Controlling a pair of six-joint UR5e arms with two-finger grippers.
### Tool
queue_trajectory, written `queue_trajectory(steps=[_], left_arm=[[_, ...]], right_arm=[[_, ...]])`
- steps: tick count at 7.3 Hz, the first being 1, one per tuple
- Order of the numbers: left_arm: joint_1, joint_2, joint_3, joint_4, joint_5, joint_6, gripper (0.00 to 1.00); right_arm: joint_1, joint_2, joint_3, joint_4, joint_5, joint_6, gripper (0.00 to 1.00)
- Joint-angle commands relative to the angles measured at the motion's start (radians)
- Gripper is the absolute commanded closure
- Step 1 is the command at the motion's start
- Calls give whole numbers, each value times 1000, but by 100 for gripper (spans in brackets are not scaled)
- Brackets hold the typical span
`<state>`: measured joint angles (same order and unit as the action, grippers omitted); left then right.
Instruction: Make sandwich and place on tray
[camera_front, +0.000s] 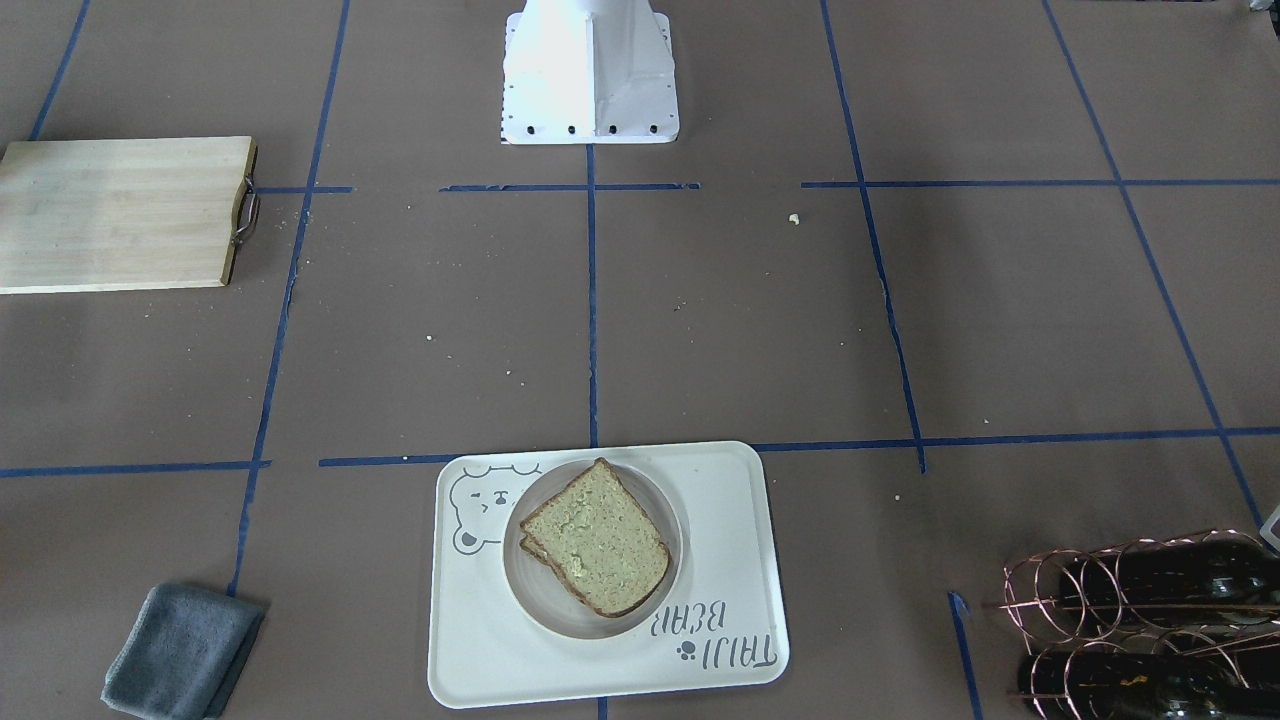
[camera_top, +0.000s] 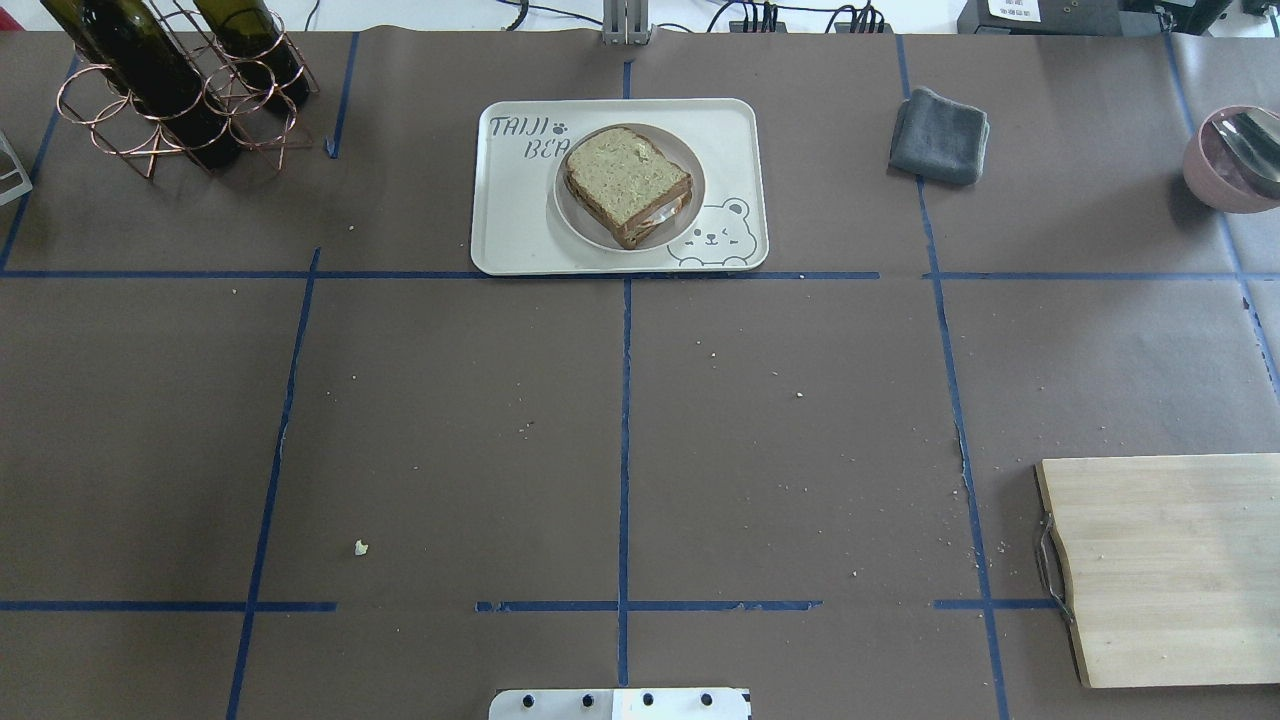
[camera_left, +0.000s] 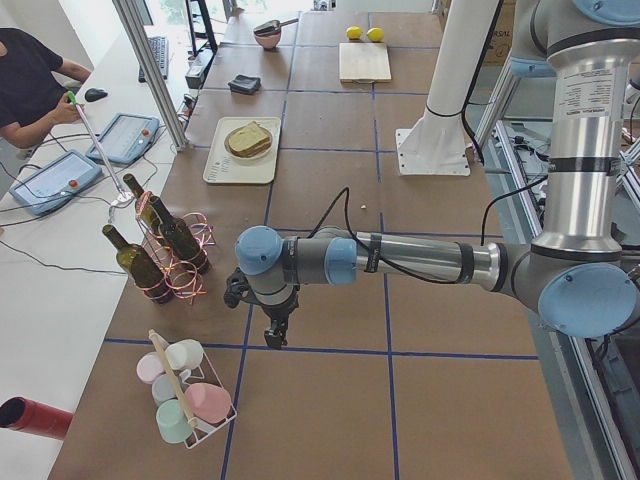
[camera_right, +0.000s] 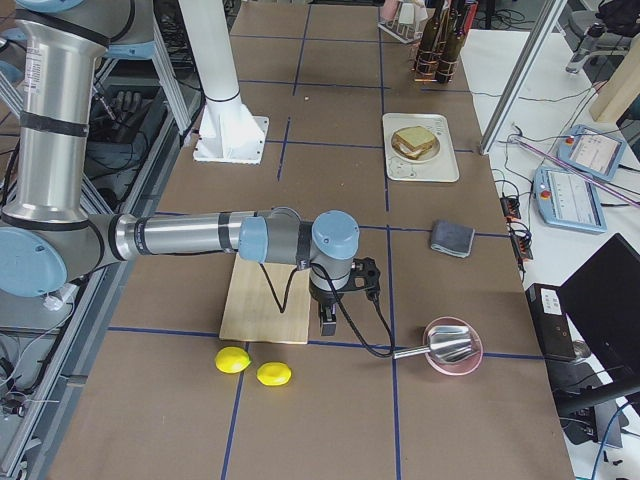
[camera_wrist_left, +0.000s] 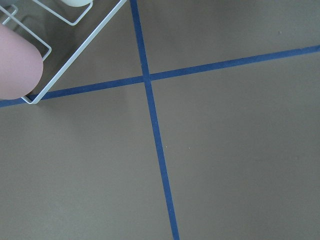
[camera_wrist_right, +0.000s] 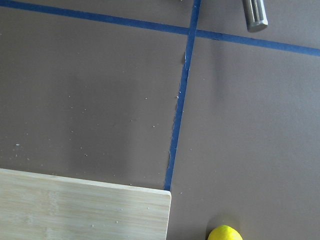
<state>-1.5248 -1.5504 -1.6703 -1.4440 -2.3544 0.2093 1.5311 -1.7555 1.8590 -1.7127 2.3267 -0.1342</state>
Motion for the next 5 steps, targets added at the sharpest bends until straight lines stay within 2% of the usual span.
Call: queue_trajectory(steps=[1, 3, 5], left_arm=[[-3, -5, 0, 8, 1, 4, 0], [-37, -14, 3, 45, 1, 4, 0], [-48, 2, 4, 42, -2, 4, 0]], right_arm=[[-19, 2, 9, 2, 25, 25, 0], [-19, 1, 20, -7, 69, 27, 0], [-20, 2, 19, -1, 60, 30, 0]])
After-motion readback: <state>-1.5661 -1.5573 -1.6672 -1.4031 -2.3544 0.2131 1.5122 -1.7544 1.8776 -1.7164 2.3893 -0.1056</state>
